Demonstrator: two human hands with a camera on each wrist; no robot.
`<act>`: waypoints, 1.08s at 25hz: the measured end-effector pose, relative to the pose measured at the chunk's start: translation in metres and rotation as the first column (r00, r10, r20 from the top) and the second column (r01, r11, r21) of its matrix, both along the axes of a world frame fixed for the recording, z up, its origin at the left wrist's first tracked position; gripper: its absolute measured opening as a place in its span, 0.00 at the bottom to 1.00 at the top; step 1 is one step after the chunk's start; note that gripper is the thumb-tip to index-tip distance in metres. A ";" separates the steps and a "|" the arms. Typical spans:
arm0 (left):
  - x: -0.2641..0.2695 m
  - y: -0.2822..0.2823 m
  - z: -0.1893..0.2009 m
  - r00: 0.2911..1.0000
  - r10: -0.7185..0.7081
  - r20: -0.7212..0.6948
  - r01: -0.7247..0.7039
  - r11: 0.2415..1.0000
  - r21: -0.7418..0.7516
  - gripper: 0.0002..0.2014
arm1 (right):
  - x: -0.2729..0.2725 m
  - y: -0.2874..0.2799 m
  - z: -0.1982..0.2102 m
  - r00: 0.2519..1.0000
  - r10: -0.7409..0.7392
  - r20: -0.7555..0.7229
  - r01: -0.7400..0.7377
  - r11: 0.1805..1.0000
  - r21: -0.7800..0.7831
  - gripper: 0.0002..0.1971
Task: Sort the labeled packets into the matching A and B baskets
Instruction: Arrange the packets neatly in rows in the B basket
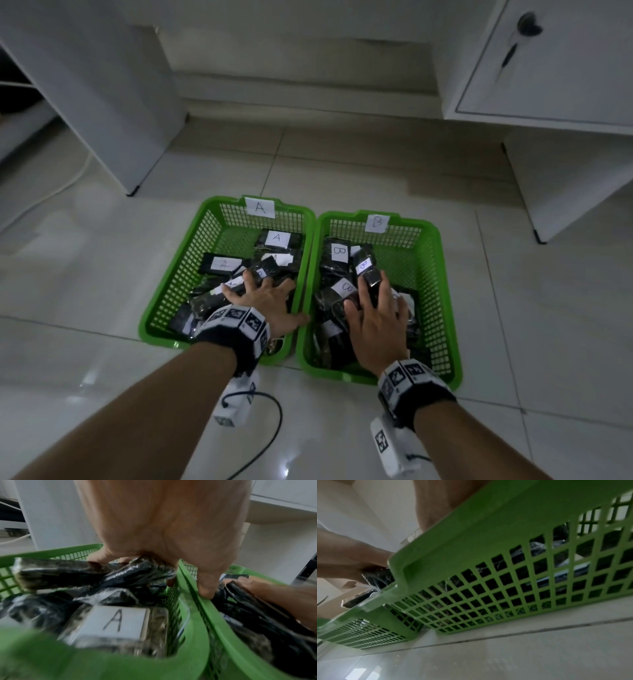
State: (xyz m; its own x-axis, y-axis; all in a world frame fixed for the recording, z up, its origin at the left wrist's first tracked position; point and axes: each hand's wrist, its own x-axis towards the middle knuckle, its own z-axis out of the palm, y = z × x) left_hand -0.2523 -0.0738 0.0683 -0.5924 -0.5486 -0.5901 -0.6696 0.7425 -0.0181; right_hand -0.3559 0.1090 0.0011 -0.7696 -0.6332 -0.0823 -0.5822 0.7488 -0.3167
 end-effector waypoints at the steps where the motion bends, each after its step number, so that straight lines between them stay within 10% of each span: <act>1: -0.005 -0.003 0.003 0.999 -0.015 0.047 0.015 1.000 0.016 0.44 | 0.001 0.000 0.001 1.000 -0.009 0.024 0.009 1.000 0.024 0.40; 5: -0.047 -0.003 0.021 0.977 -0.003 0.215 0.011 0.999 -0.039 0.42 | -0.007 0.002 0.014 0.988 0.025 0.155 -0.050 0.987 0.156 0.38; 11: -0.105 0.001 0.007 0.946 0.135 -0.295 -0.110 0.989 0.101 0.36 | -0.056 -0.004 0.037 0.928 -0.071 0.365 0.037 0.994 0.099 0.35; 18: -0.121 -0.014 -0.015 0.976 -0.111 -0.187 0.105 0.993 -0.046 0.43 | -0.062 -0.011 0.060 0.937 -0.023 0.349 -0.015 0.994 0.104 0.27; 23: -0.112 -0.016 -0.008 0.965 -0.048 -0.257 0.065 0.996 0.060 0.42 | -0.085 -0.023 0.136 0.969 -0.121 0.217 0.108 0.992 0.067 0.07; 27: -0.107 -0.030 -0.011 0.927 -0.013 -0.376 0.045 0.996 0.077 0.36 | -0.101 -0.036 0.152 0.966 -0.179 0.187 0.183 0.983 -0.003 0.11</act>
State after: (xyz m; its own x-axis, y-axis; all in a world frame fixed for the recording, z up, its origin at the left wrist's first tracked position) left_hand -0.3593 -0.1036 0.0576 -0.7940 -0.4865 -0.3644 -0.5935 0.7499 0.2921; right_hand -0.4568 0.0733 0.1528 -0.8438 -0.4880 -0.2232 -0.3675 0.8286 -0.4223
